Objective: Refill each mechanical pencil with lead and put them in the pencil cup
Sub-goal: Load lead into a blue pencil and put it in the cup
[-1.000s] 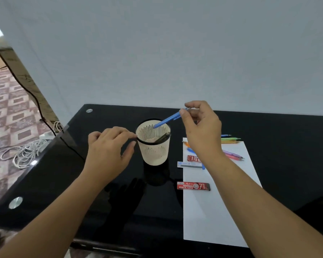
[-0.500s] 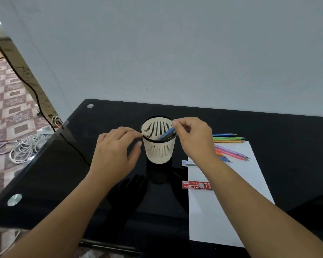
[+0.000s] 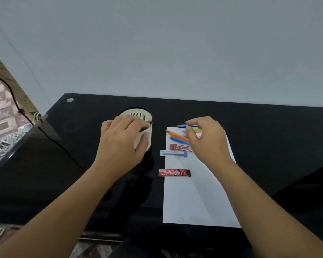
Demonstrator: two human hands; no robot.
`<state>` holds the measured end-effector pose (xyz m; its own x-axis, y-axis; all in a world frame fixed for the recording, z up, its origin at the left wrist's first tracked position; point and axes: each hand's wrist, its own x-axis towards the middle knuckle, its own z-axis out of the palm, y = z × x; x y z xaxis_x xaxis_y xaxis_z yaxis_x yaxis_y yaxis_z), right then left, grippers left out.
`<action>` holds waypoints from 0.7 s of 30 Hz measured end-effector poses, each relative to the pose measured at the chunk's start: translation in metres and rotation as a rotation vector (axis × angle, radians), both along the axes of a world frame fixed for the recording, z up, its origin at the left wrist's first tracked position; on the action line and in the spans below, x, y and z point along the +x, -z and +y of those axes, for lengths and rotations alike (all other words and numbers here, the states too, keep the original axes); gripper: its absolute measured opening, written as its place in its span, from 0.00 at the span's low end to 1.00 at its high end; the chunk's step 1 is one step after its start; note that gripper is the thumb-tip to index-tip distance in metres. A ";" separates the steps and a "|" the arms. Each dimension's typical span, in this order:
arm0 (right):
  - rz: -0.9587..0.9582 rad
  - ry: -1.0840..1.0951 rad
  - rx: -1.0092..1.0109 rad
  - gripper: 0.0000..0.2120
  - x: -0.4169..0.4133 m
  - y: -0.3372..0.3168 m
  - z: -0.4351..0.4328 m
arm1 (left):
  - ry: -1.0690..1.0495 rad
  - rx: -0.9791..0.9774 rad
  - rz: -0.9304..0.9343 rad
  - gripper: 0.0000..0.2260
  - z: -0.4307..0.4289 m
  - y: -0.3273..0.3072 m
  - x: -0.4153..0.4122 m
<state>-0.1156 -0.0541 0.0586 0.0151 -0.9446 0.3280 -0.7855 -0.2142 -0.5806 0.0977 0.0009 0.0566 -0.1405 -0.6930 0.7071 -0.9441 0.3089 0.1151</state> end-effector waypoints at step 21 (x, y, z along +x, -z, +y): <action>0.354 -0.080 0.217 0.13 -0.080 0.059 -0.029 | -0.045 0.473 -0.010 0.14 -0.065 0.066 -0.096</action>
<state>-0.1959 -0.0834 -0.0006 0.1674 -0.9824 0.0826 -0.9305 -0.1851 -0.3160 0.0012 -0.0642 -0.0090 -0.1086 -0.9442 0.3110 -0.9571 0.1839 0.2240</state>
